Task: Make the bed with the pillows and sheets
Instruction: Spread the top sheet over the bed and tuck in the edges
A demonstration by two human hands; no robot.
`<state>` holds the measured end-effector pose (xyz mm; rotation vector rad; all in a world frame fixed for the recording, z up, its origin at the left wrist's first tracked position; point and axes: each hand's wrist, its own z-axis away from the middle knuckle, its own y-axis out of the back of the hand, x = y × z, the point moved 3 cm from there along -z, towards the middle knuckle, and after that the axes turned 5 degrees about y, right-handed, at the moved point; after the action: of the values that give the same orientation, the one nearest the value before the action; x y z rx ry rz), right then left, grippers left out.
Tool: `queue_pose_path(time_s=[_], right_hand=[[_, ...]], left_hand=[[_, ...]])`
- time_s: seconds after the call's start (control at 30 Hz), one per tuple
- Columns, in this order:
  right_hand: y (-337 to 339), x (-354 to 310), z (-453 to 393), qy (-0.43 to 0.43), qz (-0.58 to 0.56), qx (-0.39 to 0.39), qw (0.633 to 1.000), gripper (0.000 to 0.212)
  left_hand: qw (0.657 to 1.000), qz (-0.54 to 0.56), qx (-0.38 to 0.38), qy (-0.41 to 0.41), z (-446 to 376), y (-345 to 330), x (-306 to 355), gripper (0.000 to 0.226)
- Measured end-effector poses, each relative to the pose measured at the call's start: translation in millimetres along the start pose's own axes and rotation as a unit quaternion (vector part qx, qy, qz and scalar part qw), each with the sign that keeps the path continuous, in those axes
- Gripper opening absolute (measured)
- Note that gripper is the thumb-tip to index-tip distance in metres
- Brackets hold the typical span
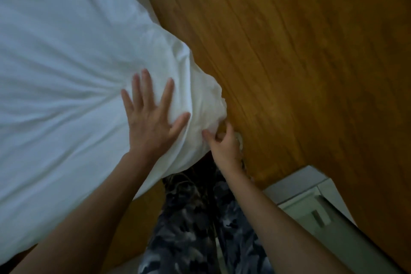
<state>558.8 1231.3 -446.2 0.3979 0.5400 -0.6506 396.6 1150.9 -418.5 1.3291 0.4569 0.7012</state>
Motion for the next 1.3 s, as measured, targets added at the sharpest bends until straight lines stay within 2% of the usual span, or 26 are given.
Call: queue_pose_path(time_s=[0.1, 0.2, 0.37, 0.43, 0.53, 0.7, 0.8, 0.9, 0.93, 1.0, 1.03, 1.13, 1.2, 1.23, 1.3], right_hand=[[-7, 11, 12, 0.006, 0.005, 0.018, 1.000, 0.061], [-12, 16, 18, 0.020, 0.038, 0.050, 0.998, 0.053], [-9, 15, 32, 0.098, 0.142, 0.097, 0.980, 0.043], [4, 23, 43, 0.146, 0.204, 0.102, 0.963, 0.044], [25, 27, 68, 0.245, 0.301, 0.107, 0.915, 0.050], [47, 17, 97, 0.287, 0.303, 0.109, 0.902, 0.060], [43, 25, 92, 0.245, 0.307, 0.099, 0.914, 0.051], [15, 35, 68, 0.158, 0.299, 0.039, 0.940, 0.030], [6, 37, 59, 0.135, 0.307, 0.018, 0.942, 0.034], [-7, 35, 40, 0.109, 0.329, -0.022, 0.938, 0.049], [-9, 33, 31, 0.093, 0.341, -0.047, 0.934, 0.050], [-8, 19, 8, 0.006, 0.406, -0.109, 0.907, 0.033], [4, -10, 1, -0.034, 0.398, -0.056, 0.915, 0.011], [10, -26, -2, -0.036, 0.363, -0.007, 0.931, 0.011], [25, -56, -7, 0.011, 0.316, 0.130, 0.940, 0.053]], left_hand=[[0.998, -0.013, 0.020, -0.058, -2, 1, 10, 0.074], [0.998, 0.008, 0.031, -0.048, -2, 2, 15, 0.071], [0.999, 0.014, 0.019, -0.038, -1, 6, 14, 0.068], [0.999, 0.038, 0.020, -0.024, 1, 13, 17, 0.066], [0.993, 0.102, 0.055, -0.011, 4, 32, 20, 0.062], [0.984, 0.144, 0.109, 0.006, -1, 63, 11, 0.058], [0.988, 0.119, 0.103, 0.007, -12, 65, 4, 0.058], [0.994, 0.082, 0.072, 0.011, -24, 50, -7, 0.058], [0.996, 0.069, 0.054, 0.016, -25, 43, -10, 0.057], [0.999, 0.037, 0.027, 0.010, -24, 29, -14, 0.057], [1.000, 0.023, 0.020, 0.001, -22, 24, -14, 0.057], [1.000, 0.012, 0.011, -0.024, -19, 16, -10, 0.055], [0.998, 0.004, 0.003, -0.061, -14, 14, -5, 0.054], [0.996, 0.000, -0.002, -0.090, -10, 12, -1, 0.053], [0.985, 0.002, -0.016, -0.170, 0, 7, 14, 0.048]])
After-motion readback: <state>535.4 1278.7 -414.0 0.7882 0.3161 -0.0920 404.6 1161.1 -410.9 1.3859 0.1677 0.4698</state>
